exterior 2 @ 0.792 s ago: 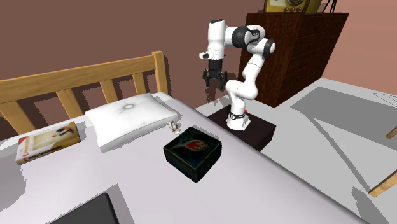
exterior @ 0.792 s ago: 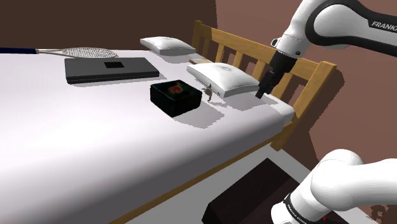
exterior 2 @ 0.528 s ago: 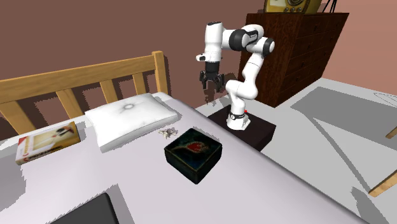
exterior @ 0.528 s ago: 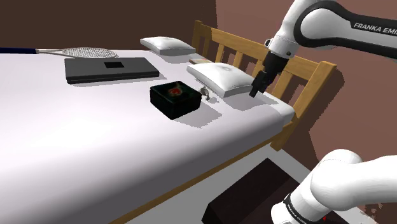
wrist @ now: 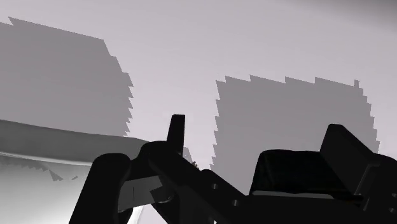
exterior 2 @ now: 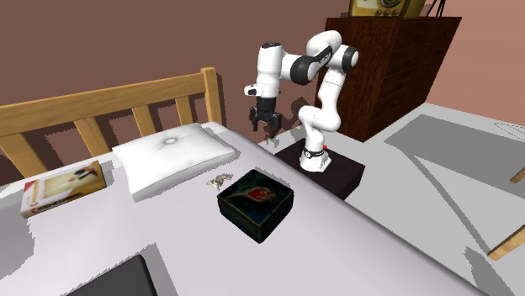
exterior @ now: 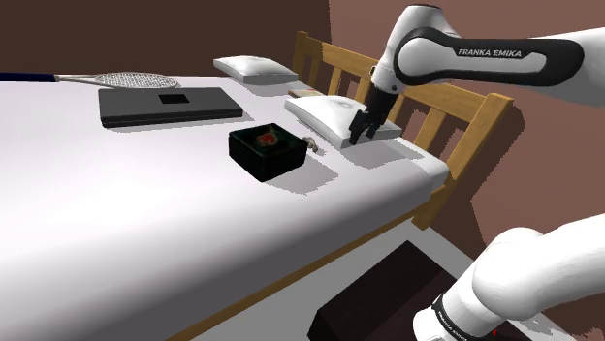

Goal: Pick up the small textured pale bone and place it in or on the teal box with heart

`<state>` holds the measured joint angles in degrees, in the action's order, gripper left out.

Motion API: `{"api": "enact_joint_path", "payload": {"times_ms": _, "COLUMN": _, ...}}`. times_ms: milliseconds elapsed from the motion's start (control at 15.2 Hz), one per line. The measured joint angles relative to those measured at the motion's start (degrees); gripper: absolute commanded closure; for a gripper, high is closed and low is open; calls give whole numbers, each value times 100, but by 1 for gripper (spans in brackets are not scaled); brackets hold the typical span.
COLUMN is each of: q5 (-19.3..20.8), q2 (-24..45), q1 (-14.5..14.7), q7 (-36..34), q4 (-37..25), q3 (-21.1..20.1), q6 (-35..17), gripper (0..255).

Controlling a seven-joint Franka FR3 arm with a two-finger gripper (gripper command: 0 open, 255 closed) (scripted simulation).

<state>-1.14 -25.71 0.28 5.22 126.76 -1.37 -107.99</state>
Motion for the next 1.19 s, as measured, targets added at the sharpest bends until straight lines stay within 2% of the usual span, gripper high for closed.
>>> {"api": "enact_joint_path", "payload": {"times_ms": 726, "q5": 613, "q2": 2303, "q1": -118, "q7": -494, "q4": -1604, "q3": -184, "q6": -907, "gripper": 0}}
{"api": "enact_joint_path", "payload": {"times_ms": 1188, "q5": 689, "q2": 2631, "q1": -129, "q7": -551, "q4": -1497, "q3": -179, "q6": -1360, "gripper": 0}}
